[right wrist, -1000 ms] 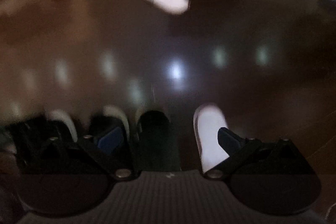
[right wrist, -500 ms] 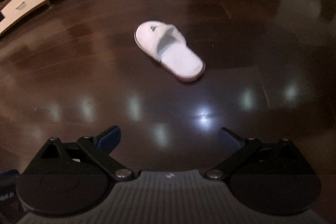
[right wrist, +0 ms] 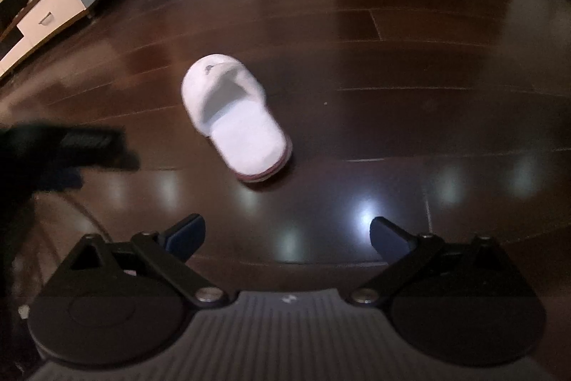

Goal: Organize scattered shoes
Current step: 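Move both tools toward the loose white slippers on the floor, then grasp a white slipper by its toe with the left tool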

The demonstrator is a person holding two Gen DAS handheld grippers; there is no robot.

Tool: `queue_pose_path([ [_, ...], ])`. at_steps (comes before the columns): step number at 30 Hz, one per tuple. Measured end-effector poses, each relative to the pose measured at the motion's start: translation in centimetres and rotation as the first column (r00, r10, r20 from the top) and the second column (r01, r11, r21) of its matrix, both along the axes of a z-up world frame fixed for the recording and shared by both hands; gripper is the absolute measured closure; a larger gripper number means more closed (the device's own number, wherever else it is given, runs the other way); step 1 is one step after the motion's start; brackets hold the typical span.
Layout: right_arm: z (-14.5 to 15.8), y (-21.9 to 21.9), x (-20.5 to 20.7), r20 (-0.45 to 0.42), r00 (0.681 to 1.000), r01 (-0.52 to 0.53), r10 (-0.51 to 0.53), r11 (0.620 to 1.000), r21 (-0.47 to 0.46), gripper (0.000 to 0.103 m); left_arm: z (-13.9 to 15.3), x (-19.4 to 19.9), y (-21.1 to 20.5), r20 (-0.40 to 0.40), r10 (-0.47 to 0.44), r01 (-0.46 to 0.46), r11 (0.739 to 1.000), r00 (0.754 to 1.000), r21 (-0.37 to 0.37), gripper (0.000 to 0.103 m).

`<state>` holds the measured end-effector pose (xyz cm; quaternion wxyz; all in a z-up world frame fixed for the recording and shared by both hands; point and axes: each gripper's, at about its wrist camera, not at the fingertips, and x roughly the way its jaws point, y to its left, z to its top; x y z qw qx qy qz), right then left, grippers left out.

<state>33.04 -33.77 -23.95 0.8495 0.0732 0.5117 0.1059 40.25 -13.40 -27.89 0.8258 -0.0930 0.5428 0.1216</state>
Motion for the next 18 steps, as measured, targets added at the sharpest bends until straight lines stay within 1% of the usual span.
queue_pose_path([
  [2,-1.1,-0.6,1.0,-0.001,1.000,0.006,-0.006,1.000,0.003,0.003,-1.1,2.4,-1.2,-0.013,0.016,-0.016,1.000,1.000,-0.003,0.022],
  [5,-2.4,-1.4,2.3,-0.008,1.000,0.016,-0.016,1.000,0.013,0.003,-2.4,4.5,-2.0,-0.028,0.058,-0.058,0.998,0.998,-0.008,0.023],
  [9,-3.7,-2.0,3.9,-0.022,0.999,0.032,-0.031,0.999,0.032,0.003,-4.7,6.5,-2.0,-0.081,0.139,-0.135,0.989,0.987,0.053,0.027],
  [11,-4.2,-2.1,4.5,-0.028,0.999,0.034,-0.033,0.998,0.043,0.003,-5.8,7.2,-1.6,-0.109,0.185,-0.177,0.981,0.977,0.079,0.034],
  [14,-4.6,-2.1,5.3,-0.038,0.999,0.025,-0.023,0.998,0.062,0.003,-5.9,7.8,-0.7,-0.115,0.232,-0.222,0.970,0.966,0.099,0.035],
  [17,-4.7,-2.2,6.0,-0.033,0.999,0.021,-0.019,0.997,0.069,0.003,-5.7,9.0,-1.0,-0.101,0.225,-0.211,0.969,0.969,0.130,0.035],
  [18,-4.7,-2.4,6.1,-0.033,0.999,0.023,-0.021,0.997,0.074,0.003,-5.7,9.2,-1.0,-0.100,0.226,-0.213,0.969,0.969,0.122,0.035],
])
